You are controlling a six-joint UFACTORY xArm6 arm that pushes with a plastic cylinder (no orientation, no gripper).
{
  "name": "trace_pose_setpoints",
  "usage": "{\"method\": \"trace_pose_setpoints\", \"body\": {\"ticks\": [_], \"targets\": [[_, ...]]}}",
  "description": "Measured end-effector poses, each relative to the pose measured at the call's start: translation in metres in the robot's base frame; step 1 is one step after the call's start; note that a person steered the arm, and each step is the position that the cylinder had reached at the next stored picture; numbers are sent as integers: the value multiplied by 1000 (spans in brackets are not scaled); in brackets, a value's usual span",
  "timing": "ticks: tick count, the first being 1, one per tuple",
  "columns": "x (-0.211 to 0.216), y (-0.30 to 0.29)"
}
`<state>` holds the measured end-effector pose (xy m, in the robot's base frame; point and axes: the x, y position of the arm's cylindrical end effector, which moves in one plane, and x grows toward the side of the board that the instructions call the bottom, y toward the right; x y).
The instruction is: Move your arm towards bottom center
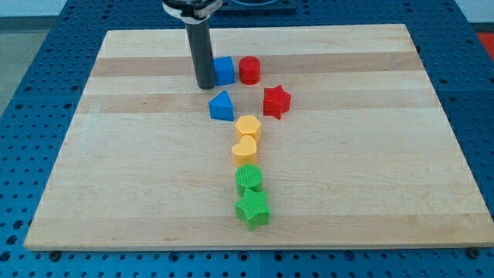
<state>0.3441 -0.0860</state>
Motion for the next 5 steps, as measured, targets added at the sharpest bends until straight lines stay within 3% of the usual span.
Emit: {"method": "trace_pose_setpoints", "body": {"ticks": [3, 5], "targets": [[-9, 20], [12, -19]]}}
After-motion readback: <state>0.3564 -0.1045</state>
